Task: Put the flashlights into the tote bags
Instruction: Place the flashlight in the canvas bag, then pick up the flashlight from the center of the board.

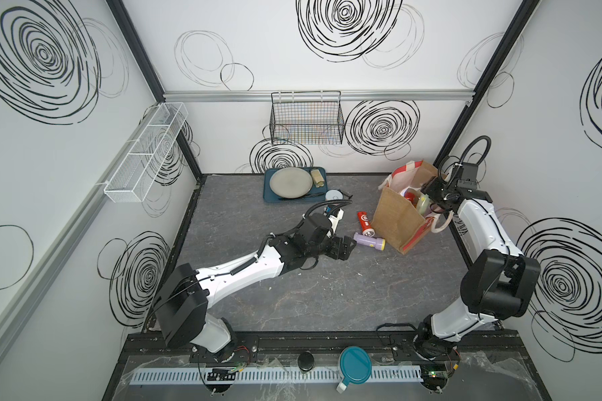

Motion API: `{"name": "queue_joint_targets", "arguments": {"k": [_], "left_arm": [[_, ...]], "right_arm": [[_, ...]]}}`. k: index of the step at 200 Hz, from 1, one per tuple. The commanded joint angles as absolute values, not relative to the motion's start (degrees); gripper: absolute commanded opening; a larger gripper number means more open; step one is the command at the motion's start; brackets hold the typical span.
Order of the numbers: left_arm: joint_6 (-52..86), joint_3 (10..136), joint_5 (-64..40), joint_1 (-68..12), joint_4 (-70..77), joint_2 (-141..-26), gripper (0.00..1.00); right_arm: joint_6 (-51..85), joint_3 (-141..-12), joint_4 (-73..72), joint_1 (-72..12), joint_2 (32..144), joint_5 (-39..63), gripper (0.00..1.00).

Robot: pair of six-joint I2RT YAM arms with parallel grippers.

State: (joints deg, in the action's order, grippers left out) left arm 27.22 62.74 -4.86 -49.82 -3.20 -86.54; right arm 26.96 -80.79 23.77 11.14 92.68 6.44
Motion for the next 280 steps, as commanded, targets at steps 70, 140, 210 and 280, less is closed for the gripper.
{"name": "queue_joint_targets", "arguments": {"k": [70,140,210,280], "left_arm": [[34.5,70.8,-4.0,-49.7,-1.8,-96.2,0.86],[39.2,85.2,-2.8,-49.7,-8.4,-111.6,0.79],[43.4,100.1,2.5,-50.1,-14.9,-125.3,0.86],[42.2,111.0,6.2,-49.2,-18.6,-134.5,0.85]], "right_arm": [[23.3,-87.3,27.7,4.6,85.0,-0.4,0.93],[22.1,-86.6,34.9,-4.0,77.1,-4.4,0.97],[24.9,-81.1,41.2,-10.4,67.9,-6.9,1.0],[25.2,-81.3,45.1,-12.0,65.3,-6.8,1.0]]}}
